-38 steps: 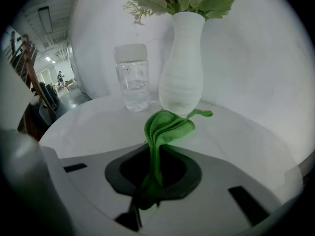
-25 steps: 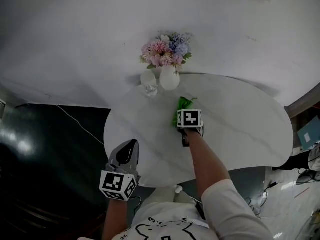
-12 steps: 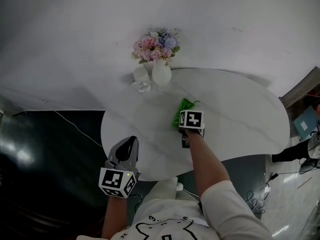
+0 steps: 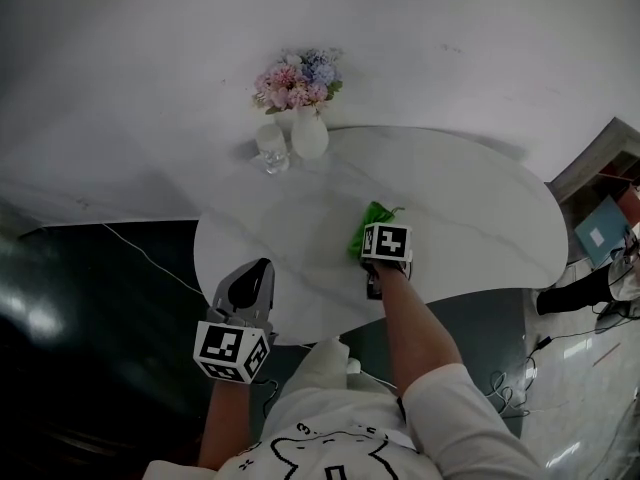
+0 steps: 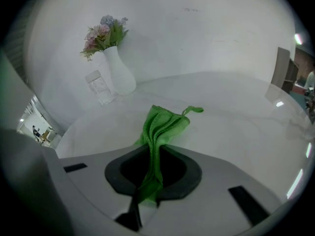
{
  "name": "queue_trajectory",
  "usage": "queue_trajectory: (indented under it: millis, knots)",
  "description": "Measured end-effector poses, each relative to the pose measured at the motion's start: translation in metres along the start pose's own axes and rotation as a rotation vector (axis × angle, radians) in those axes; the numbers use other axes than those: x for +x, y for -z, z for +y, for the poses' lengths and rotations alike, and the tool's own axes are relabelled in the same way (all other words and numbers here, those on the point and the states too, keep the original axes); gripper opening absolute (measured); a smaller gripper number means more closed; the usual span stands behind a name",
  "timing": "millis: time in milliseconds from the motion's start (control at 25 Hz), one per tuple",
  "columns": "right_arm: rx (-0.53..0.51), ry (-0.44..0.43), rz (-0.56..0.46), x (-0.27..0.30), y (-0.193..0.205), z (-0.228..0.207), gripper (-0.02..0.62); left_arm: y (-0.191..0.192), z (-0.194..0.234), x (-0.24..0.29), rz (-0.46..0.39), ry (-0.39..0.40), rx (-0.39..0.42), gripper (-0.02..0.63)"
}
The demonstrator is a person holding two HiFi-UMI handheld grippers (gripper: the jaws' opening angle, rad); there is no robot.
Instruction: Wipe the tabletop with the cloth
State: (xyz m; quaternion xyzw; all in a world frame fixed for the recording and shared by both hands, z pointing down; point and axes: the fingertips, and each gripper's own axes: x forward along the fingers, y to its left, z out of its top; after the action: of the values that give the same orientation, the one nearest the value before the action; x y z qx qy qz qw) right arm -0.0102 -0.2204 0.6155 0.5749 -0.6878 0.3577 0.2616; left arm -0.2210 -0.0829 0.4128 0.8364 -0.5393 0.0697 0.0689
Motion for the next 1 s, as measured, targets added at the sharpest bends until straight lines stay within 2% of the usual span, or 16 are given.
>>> queue_trajectory:
  millis: [560,840,1000]
  knots:
    - [0.026,0.034,-0.016,-0.036,0.039,-0.023,0.041,-0.005,-0.012,-0.030,-0.032,-0.016,0.013,0.020]
    - [0.057,0.033,-0.011,-0.047,0.056,-0.029,0.041,-0.012,0.002,-0.028,-0.053,-0.019,0.012,0.020]
    - [0.082,0.045,-0.015,-0.057,0.066,-0.033,0.041,-0.020,0.012,-0.023,-0.066,0.005,0.016,0.020]
